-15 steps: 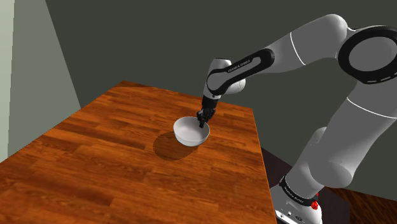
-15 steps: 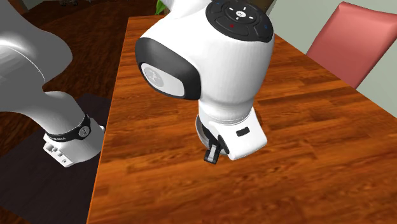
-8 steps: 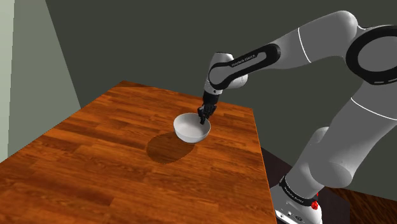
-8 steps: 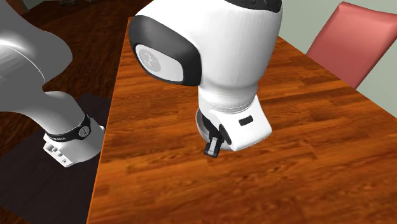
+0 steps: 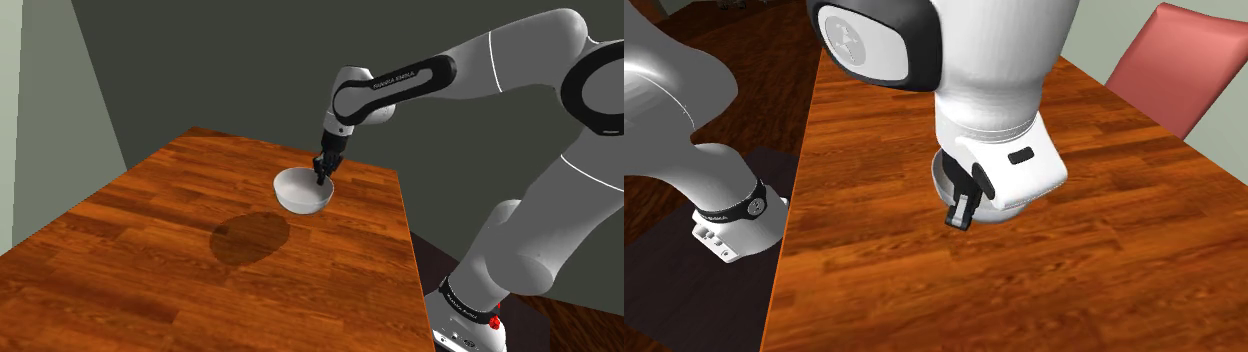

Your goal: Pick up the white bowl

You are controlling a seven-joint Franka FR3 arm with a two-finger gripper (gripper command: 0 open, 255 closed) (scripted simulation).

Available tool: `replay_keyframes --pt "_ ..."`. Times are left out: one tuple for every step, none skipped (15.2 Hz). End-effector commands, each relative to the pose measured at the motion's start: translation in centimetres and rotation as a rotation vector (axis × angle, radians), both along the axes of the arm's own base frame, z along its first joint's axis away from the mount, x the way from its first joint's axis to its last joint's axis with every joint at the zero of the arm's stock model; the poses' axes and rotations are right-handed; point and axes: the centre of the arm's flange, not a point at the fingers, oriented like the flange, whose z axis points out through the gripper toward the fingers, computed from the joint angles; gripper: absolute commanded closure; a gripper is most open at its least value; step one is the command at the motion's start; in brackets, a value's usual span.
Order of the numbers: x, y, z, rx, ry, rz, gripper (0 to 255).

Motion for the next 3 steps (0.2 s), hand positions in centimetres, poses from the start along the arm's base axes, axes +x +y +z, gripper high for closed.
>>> replay_keyframes --pt "0.03 0.06 1.15 0.0 0.0 0.0 255" --pt "0.02 0.06 1.23 0.0 0.0 0.0 255" --pt "0.03 0.06 1.23 0.0 0.0 0.0 255"
